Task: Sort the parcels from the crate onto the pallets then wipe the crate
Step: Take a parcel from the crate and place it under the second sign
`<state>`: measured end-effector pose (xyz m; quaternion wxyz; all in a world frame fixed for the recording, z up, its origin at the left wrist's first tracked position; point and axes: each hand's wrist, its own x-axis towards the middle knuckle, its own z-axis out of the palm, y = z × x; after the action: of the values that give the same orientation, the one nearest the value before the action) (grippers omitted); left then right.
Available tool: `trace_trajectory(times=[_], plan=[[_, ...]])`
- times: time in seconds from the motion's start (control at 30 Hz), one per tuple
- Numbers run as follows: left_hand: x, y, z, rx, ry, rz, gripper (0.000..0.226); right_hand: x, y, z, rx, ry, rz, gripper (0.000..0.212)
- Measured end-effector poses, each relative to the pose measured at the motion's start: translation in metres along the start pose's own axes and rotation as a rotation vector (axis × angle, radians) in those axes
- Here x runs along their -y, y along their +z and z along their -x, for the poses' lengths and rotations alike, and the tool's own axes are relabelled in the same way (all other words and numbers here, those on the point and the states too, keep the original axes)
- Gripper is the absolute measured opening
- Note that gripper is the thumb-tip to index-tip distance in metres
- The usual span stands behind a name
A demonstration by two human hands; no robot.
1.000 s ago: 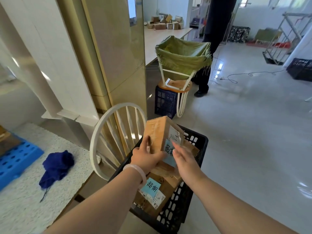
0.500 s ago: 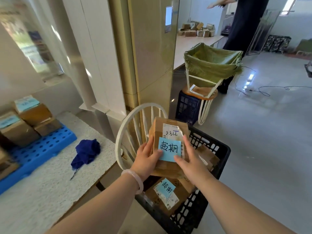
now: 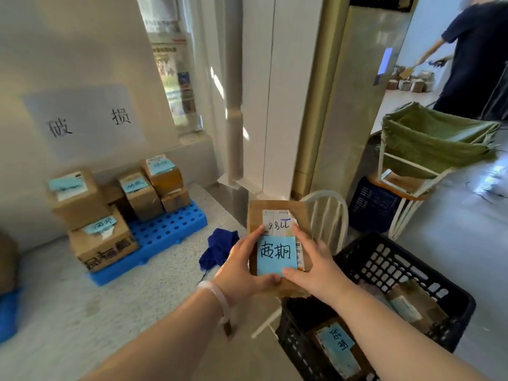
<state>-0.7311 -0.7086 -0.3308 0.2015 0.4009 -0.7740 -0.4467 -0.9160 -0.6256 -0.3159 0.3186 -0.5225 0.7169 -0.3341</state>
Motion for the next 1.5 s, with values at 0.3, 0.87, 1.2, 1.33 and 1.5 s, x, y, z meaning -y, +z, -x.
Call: trace_trajectory(times=[0.3,0.87,1.2,1.33,1.5], plan=[[0.101,-0.17,0.068,-0.187,-0.046,-0.058,0.099,0.11,0.174,-0.052,0.105,-0.149,-0.091,0.095],[0.233,-0.356,0.225,-0.568,-0.35,0.037,0.101,0.283,0.416,-0.081,0.549,-0.327,-0.076,0.095],[0.261,-0.43,0.239,-0.644,-0.515,0.111,0.104,0.344,0.484,-0.124,0.696,-0.393,-0.058,0.091],[0.278,-0.465,0.229,-0.692,-0.573,0.096,0.109,0.369,0.515,-0.152,0.724,-0.422,-0.064,0.092],[0.298,-0.498,0.217,-0.766,-0.655,0.061,0.101,0.396,0.553,-0.181,0.759,-0.379,-0.033,0.092]])
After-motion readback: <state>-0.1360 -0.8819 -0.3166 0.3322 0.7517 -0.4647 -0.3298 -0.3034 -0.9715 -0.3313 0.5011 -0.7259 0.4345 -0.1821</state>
